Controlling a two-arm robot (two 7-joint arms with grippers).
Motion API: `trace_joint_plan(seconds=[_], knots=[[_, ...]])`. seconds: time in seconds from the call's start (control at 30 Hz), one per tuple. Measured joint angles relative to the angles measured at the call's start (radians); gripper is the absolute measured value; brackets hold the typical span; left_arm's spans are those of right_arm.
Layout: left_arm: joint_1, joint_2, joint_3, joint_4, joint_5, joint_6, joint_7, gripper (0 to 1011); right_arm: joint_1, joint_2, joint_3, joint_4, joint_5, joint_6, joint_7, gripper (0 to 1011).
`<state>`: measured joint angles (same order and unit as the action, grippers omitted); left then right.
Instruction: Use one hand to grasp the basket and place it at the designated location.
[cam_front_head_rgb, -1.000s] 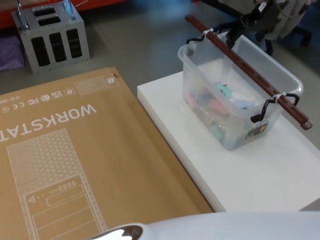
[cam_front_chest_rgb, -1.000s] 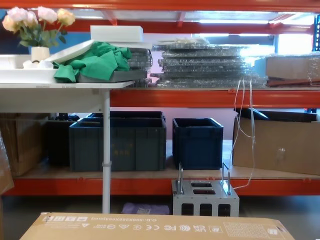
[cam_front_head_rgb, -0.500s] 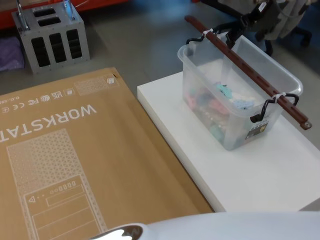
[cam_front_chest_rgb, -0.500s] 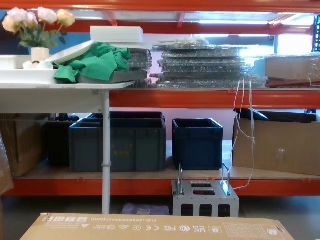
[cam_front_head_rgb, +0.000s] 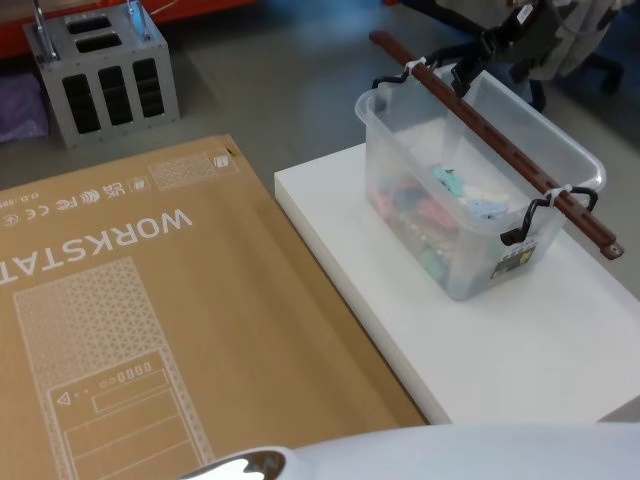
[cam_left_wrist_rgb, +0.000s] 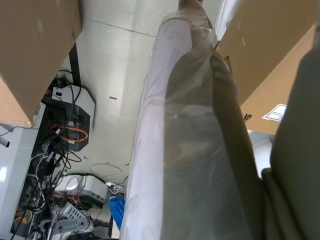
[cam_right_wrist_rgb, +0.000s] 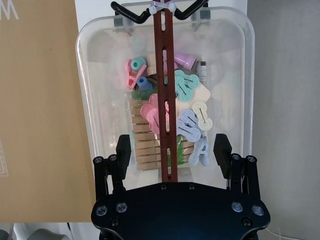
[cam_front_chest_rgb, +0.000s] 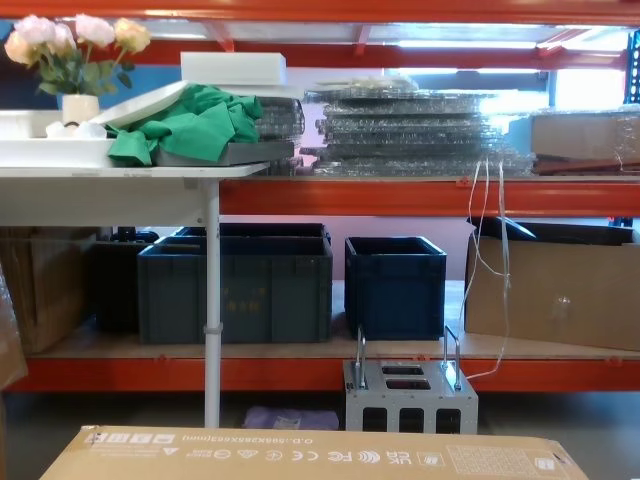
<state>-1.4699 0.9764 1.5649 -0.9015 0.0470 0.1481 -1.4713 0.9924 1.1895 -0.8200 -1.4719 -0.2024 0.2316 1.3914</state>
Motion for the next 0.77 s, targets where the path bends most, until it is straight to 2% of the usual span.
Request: trace_joint_plan(seconds=[0.77], knots=[[0.000,0.000,0.000,0.000,0.000,0.000,0.000,0,0.000,0.000,0.000,0.000,0.000,0.000,0.000,1001]])
